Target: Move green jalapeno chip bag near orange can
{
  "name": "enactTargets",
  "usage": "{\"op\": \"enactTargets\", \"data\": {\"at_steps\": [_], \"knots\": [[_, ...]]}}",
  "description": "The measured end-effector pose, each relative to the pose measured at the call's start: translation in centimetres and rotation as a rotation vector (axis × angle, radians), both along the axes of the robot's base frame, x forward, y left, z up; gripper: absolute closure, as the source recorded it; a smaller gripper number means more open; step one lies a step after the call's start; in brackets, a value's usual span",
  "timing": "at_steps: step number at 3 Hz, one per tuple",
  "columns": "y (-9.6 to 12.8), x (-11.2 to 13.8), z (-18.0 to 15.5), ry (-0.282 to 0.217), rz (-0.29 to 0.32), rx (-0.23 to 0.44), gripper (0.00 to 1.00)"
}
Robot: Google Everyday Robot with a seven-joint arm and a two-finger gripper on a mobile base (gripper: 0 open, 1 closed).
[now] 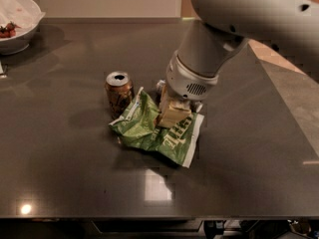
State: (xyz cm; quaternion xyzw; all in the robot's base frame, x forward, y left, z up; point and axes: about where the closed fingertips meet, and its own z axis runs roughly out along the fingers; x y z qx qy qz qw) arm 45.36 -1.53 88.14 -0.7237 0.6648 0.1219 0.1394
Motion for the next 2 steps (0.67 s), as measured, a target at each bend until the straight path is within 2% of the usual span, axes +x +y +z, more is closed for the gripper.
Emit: {"op": "enactTargets", "data": {"at_steps": [1,2], "knots": [[0.05,-0.07,0.04,-0.002,0.001,-0.001,0.12],[0.12,-0.11,0.08,-0.004,0.002,-0.001,0.00]]}}
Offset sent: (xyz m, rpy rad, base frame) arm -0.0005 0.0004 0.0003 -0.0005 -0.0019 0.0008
